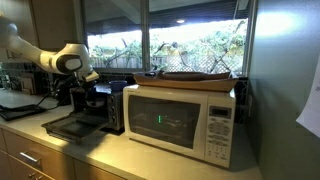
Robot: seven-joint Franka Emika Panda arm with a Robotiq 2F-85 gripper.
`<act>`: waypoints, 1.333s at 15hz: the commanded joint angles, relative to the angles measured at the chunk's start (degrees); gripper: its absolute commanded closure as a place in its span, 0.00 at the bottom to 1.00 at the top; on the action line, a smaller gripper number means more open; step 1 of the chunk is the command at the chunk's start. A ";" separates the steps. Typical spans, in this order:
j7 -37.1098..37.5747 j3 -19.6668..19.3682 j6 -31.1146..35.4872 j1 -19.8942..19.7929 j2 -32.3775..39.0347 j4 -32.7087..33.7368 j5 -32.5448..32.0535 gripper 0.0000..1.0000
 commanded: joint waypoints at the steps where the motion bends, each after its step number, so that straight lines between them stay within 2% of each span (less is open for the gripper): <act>1: 4.17 1.23 1.68 -1.09 1.83 0.67 -5.23 0.99; 7: 7.03 1.50 4.60 -0.77 1.85 0.11 -8.50 0.99; 16: 11.04 1.16 13.38 0.35 2.07 -3.05 -4.78 0.99; 17: 11.07 1.05 14.54 0.56 2.09 -3.49 -4.38 0.84; 18: 10.88 0.94 15.18 0.80 2.21 -3.77 -4.12 0.76; 19: 10.19 0.66 16.05 1.17 2.19 -4.29 -3.39 0.78; 20: 10.01 0.59 16.65 1.21 2.04 -4.76 -3.03 0.72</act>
